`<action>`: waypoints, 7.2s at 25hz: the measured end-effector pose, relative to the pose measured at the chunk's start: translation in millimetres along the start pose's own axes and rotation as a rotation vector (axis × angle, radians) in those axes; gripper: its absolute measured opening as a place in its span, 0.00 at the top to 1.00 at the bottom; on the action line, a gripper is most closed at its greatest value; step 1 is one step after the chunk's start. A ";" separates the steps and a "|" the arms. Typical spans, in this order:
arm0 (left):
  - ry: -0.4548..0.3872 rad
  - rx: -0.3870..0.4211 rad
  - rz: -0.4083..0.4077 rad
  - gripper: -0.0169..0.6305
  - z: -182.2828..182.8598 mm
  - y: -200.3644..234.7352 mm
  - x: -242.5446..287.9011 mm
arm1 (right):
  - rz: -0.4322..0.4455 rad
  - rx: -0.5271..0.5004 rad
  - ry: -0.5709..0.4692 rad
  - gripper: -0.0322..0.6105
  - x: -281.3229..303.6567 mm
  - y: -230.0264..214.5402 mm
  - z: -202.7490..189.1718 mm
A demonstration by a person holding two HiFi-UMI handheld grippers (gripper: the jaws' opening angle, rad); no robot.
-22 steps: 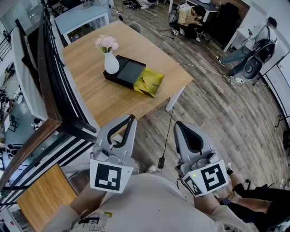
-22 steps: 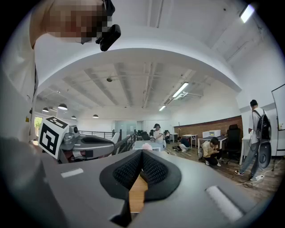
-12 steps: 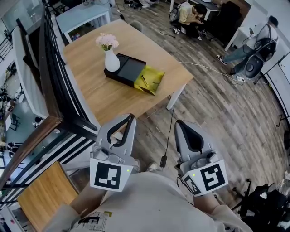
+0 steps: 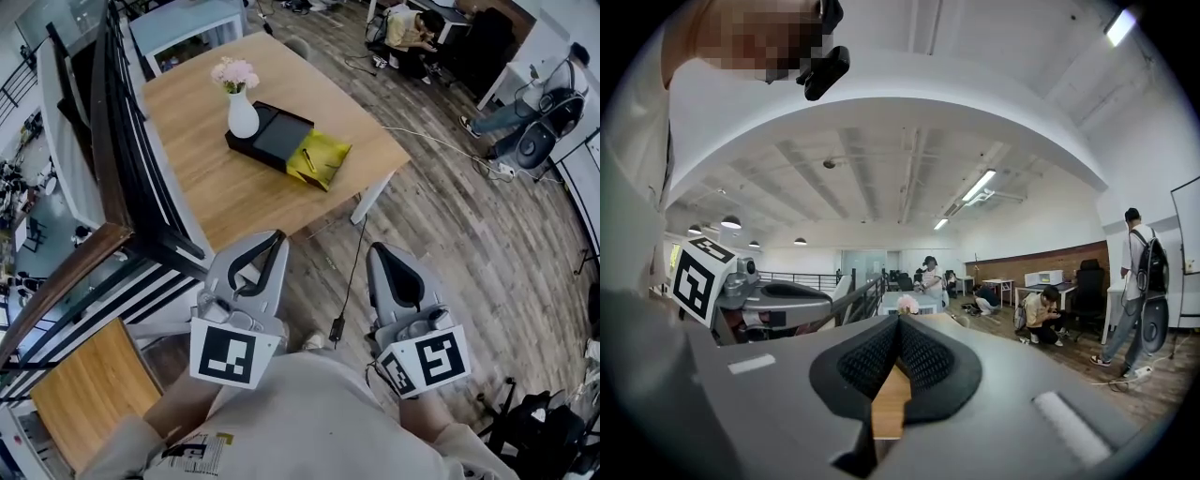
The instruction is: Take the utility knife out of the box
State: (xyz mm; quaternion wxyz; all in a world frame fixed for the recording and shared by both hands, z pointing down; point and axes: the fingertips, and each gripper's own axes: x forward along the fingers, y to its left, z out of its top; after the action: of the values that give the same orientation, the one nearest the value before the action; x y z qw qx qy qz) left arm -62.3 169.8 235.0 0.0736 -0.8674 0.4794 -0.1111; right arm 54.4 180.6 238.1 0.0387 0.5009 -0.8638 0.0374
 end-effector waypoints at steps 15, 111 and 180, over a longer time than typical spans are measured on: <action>0.020 -0.012 0.002 0.97 -1.1 -20.1 4.8 | 0.047 -0.047 0.026 0.95 -12.9 -6.1 -5.1; 0.091 -0.020 0.082 0.97 -87.6 197.3 288.0 | 0.155 -0.048 0.201 0.95 348.4 -134.5 -39.7; 0.627 -0.355 -0.021 0.97 -358.1 172.6 377.0 | 0.233 -0.109 1.050 0.77 478.0 -165.5 -408.4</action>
State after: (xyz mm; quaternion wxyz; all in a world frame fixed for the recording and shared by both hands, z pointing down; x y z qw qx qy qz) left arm -102.9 -248.8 586.0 -0.2298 -0.7955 0.4814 -0.2875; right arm -26.6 -271.4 698.2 0.4869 0.3130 -0.7788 0.2418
